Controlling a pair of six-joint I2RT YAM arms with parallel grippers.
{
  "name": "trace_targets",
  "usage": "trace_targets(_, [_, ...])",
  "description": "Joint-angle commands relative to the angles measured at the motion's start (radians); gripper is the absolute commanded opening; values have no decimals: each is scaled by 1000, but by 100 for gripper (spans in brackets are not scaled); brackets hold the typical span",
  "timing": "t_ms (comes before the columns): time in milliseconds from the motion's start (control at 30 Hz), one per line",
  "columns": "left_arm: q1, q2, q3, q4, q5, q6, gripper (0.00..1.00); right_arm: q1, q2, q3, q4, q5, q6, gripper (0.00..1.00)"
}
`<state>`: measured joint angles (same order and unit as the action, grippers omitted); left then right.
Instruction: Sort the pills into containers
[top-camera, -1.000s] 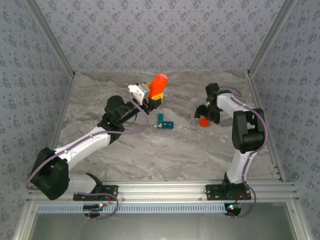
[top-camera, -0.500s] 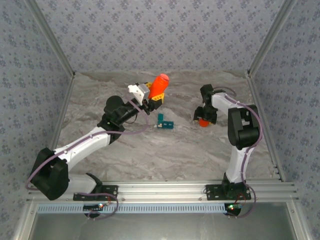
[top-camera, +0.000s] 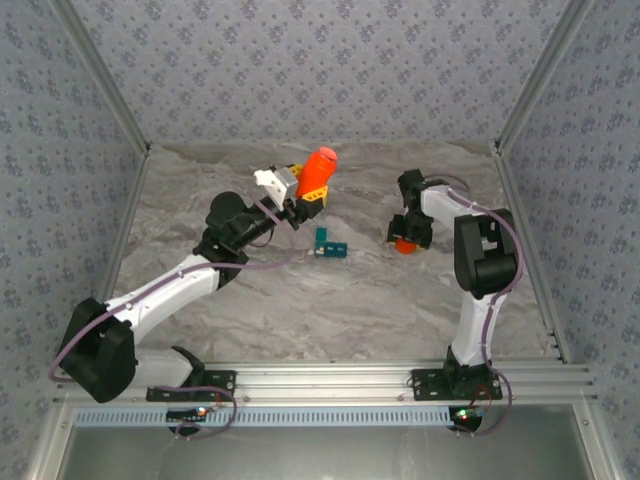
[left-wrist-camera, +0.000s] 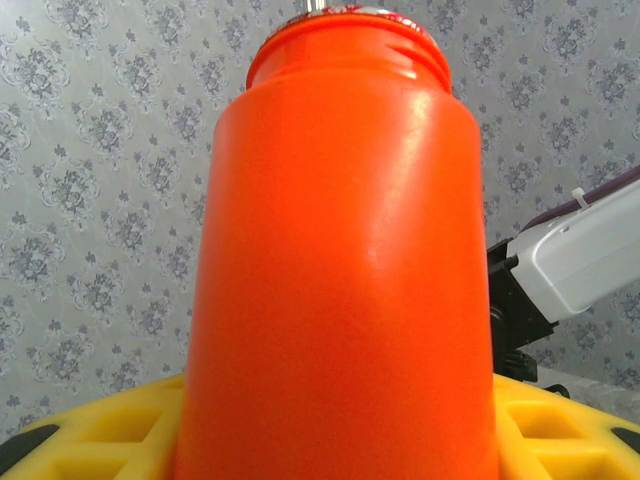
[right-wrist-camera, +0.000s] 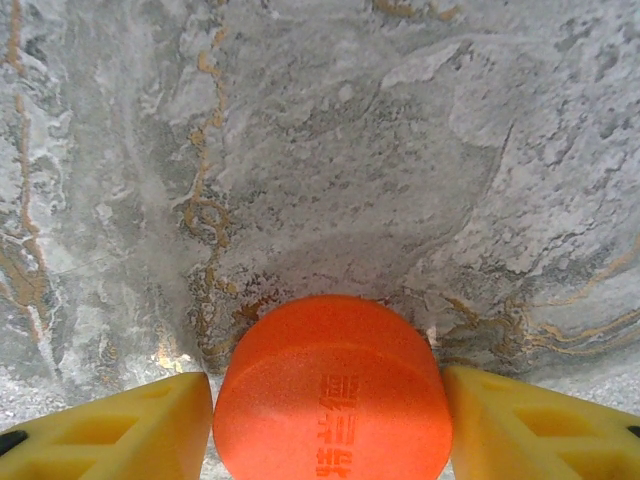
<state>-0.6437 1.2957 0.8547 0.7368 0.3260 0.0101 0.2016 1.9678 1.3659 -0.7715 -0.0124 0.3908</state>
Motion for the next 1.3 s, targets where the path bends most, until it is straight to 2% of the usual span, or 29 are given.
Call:
trace_targets(0, [-6, -34, -2, 53, 11, -15, 0, 5, 19, -2, -28, 24, -11, 61])
trace_targets(267, [-6, -33, -9, 55, 10, -19, 0, 7, 6, -9, -27, 21, -12, 48])
trace_targets(600, [-5, -9, -47, 101, 14, -3, 0, 27, -103, 39, -53, -8, -12, 47])
trace_targets(767, [-3, 14, -72, 144, 31, 9, 0, 44, -159, 115, -101, -67, -11, 47])
trace_targets(900, [-1, 41, -85, 146, -8, 37, 0, 48, -194, 191, -139, -130, -7, 47])
trace_targets(1267, [4, 132, -150, 199, 44, 54, 0, 66, -237, 377, -232, -299, 10, 47])
